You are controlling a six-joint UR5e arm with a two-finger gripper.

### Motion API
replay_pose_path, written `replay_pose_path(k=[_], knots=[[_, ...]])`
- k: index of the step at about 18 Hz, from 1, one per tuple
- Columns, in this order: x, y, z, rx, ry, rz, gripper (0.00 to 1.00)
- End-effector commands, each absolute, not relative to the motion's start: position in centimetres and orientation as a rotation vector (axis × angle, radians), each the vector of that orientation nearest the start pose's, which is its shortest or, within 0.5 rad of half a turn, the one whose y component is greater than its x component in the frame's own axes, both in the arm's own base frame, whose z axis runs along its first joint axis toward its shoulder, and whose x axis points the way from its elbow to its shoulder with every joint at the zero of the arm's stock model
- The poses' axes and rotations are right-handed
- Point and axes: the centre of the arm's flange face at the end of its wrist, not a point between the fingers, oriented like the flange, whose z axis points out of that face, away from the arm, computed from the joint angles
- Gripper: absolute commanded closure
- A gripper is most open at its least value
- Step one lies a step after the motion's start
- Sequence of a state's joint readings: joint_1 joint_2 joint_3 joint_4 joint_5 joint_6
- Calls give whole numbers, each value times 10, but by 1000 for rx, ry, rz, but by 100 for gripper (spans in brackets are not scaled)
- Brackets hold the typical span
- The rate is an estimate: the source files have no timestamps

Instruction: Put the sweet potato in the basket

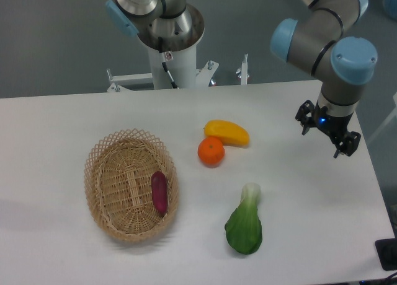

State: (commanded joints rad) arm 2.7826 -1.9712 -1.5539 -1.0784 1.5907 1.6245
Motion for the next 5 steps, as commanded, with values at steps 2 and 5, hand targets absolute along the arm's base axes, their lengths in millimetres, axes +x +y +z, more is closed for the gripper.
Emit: replay_pose_path(k=[2, 5], knots=[[-552, 347, 318, -3076, 642, 172, 0], [-552, 347, 318, -3076, 642, 170, 0]])
